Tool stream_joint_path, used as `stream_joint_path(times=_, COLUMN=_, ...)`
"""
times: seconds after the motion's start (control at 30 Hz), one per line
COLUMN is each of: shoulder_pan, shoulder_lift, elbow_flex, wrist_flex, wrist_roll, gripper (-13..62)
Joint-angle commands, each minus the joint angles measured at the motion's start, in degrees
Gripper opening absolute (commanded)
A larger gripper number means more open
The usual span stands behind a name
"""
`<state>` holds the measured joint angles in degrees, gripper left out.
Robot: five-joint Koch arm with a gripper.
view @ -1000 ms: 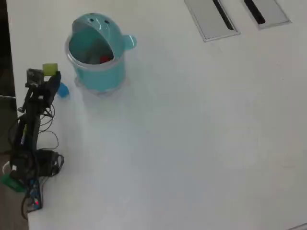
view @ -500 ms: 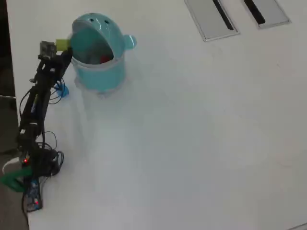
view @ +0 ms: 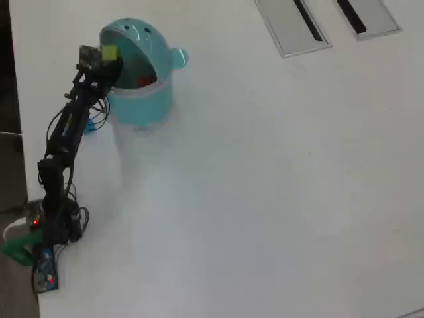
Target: Grasp RGB lego blocks and put them in the bin one by one.
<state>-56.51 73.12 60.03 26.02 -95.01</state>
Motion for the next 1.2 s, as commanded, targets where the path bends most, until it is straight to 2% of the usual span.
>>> stream_joint_path(times=0.0, shoulder_pan=-0.8, shoulder_lift=1.9, elbow_flex=-4.8, wrist_flex=-5.5, wrist_roll=-1.7, gripper=25.0)
stream_joint_path(times=0.17, shoulder_pan=-2.8, shoulder_lift=4.1, elbow_flex=-2.7, wrist_flex=-5.5, wrist_roll=-2.4, gripper=25.5)
stream_joint_path(times=0.43, shoulder_pan=-4.8, shoulder_lift=5.8, elbow_flex=0.3, wrist_flex=-5.8, wrist_roll=-8.9, gripper=31.2)
stream_joint_path(times=0.6, shoulder_pan=-6.2, shoulder_lift=10.2, elbow_flex=5.9, wrist_flex=-5.8, wrist_roll=-8.5, gripper=31.3)
stream_joint_path(times=0.9, shoulder_pan=-9.6, shoulder_lift=21.9, elbow_flex=26.5, wrist_flex=-14.4, wrist_roll=1.7, gripper=30.2)
stream_joint_path(times=1.17, shoulder_pan=-12.7, shoulder_lift=30.6, elbow_flex=45.6, wrist_flex=-29.1, wrist_roll=3.5, gripper=28.7)
